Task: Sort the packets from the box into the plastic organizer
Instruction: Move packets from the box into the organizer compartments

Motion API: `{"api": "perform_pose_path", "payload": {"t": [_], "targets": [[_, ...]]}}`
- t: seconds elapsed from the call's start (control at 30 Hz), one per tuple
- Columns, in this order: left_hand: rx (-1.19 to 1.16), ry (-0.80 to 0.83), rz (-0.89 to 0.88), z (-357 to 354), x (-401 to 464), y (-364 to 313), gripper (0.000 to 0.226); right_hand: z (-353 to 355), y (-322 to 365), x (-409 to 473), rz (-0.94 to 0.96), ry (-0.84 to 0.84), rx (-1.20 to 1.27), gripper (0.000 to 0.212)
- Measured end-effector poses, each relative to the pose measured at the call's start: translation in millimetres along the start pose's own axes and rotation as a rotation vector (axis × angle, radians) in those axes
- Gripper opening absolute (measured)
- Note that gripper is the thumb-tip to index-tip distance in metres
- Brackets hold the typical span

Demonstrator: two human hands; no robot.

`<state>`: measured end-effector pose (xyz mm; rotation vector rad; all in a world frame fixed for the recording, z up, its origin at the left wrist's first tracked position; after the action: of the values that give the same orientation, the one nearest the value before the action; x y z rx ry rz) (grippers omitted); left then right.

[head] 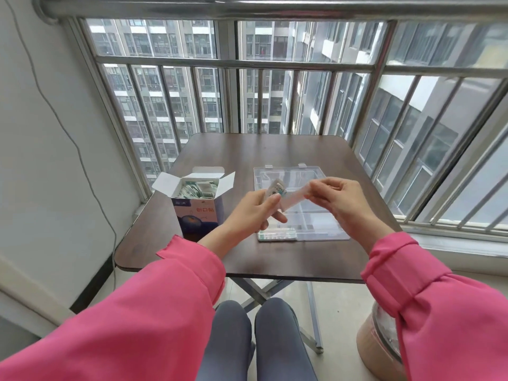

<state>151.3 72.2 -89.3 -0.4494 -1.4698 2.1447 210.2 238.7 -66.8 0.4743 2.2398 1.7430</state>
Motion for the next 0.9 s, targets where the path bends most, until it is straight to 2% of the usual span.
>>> {"api": "perform_pose_path", "payload": {"t": [0.07,0.13,0.3,0.43,0.77,0.9], "targets": [[0.037,-0.111,0.012,1.5,5.3,3.1,0.023,14.6,0.8,2.8,-0.014,-0.018,0.014,0.023],[0.053,-0.172,0.03,-0.6,11.4,2.9,0.022,28.8,0.0,3.9,-0.012,-0.006,-0.134,0.014],[0.089,-0.104,0.089,-20.3,17.7,-6.5,0.012,53.7,-5.5,5.9,-0.113,0.066,-0.615,0.015],[0.108,-0.07,0.124,-29.6,22.4,-7.3,0.011,59.6,-6.4,10.4,-0.095,0.069,-0.918,0.015],[0.125,-0.03,0.099,-30.7,27.9,-2.7,0.023,52.7,-17.9,17.0,-0.04,0.069,-1.078,0.014],[0.129,0.004,0.056,-34.4,27.1,-2.7,0.01,47.6,-24.0,18.8,-0.017,0.053,-1.194,0.021]]}}
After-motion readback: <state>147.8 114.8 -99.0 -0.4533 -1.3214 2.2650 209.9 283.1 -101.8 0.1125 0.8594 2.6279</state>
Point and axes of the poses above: each hand's wrist, its own x-axis towards the middle knuckle, its own z-axis out of the back of the hand, y = z × x, the point moved 2 cm from there along x, towards the middle knuckle, and after that the axes turned 7 degrees about x, right-handed, at the moved point
